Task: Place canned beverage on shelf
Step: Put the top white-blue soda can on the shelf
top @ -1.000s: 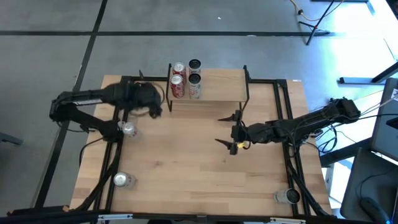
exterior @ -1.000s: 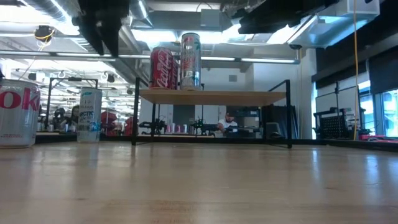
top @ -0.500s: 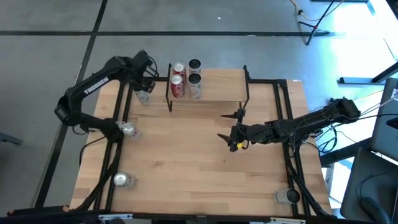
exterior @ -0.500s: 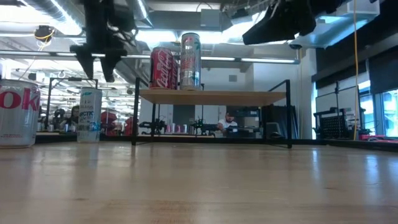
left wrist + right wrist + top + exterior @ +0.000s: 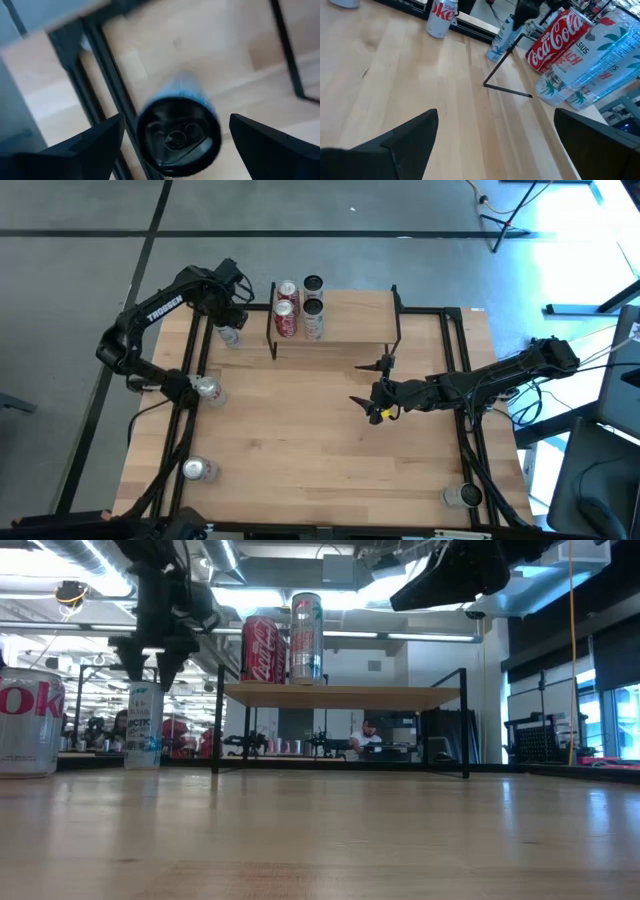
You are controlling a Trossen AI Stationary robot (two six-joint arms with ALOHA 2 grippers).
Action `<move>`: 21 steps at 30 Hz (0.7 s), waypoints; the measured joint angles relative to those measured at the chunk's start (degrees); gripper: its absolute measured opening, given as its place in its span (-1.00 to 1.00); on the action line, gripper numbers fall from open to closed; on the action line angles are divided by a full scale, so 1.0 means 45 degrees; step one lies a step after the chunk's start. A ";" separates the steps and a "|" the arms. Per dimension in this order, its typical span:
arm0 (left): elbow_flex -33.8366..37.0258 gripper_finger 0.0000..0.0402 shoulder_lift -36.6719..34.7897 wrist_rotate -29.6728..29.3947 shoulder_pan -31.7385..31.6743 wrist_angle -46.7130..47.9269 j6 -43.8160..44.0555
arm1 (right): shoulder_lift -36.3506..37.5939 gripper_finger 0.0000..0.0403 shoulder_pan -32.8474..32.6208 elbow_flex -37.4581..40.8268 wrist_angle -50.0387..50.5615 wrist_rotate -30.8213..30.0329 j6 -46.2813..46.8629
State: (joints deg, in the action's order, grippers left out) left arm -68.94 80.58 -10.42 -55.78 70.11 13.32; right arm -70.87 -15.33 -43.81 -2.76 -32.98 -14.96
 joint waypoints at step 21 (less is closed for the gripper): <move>0.1806 0.12 -0.0089 0.0375 0.0448 -0.1670 -0.1083 | -0.0005 0.91 0.0000 0.0000 -0.0126 0.0239 -0.0214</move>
State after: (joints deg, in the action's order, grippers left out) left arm -60.82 80.18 -8.73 -53.77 62.60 8.45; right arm -70.89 -15.33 -43.81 -3.33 -31.90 -15.92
